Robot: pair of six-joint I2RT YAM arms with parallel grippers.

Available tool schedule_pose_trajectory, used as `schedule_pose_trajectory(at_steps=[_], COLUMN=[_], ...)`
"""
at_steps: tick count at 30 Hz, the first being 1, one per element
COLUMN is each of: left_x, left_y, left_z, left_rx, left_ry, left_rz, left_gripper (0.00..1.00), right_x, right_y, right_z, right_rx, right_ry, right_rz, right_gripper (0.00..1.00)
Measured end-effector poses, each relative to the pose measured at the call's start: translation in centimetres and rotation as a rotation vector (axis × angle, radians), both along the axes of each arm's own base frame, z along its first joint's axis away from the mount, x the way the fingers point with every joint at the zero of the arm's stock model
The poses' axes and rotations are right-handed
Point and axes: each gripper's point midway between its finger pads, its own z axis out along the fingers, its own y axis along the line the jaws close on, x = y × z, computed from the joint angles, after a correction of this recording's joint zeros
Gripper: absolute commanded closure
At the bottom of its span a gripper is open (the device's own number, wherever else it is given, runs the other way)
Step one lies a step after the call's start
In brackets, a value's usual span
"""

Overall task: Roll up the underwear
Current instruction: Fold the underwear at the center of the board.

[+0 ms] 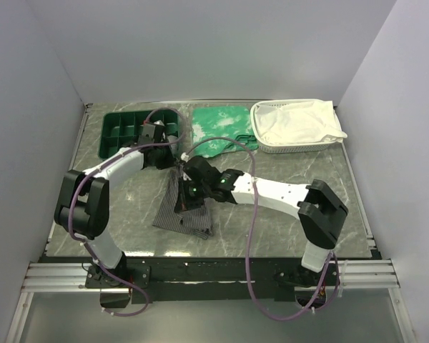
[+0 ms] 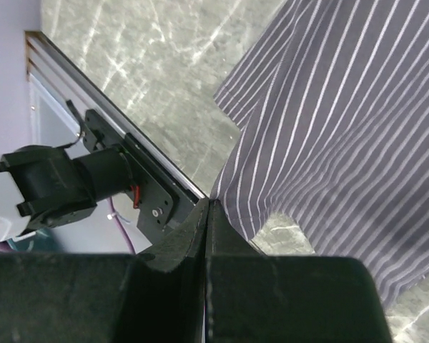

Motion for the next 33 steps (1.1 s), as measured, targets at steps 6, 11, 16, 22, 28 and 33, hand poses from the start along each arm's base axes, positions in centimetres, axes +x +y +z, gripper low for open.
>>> schedule_pose_trajectory(at_steps=[6,11,16,22,28,33], left_x=[0.4,0.6,0.7,0.6,0.7,0.7], left_y=[1.4,2.2,2.3,2.6,3.0,3.2], left_z=[-0.4,-0.8,-2.3,-3.8,-4.1,-4.1], left_rx=[0.012,0.015,0.030,0.047,0.066,0.082], left_ry=[-0.003,0.002,0.029,0.062,0.063,0.059], left_rz=[0.017,0.029,0.020,0.026,0.037,0.036], left_gripper=[0.99,0.99,0.99,0.94,0.71,0.33], right_x=[0.5,1.1,1.6,1.6,1.6,2.0], right_y=[1.7,3.0,3.9,4.1,5.0,5.4], right_z=[-1.4,-2.4,-3.8,-6.1,-6.4,-5.7], right_rx=[-0.014,-0.025,-0.041,-0.077,-0.051,-0.018], right_ry=[0.027,0.045,0.059,0.086,0.089,0.065], right_rz=[0.028,0.040,0.042,0.041,0.070,0.089], right_gripper=[1.00,1.00,1.00,0.98,0.77,0.56])
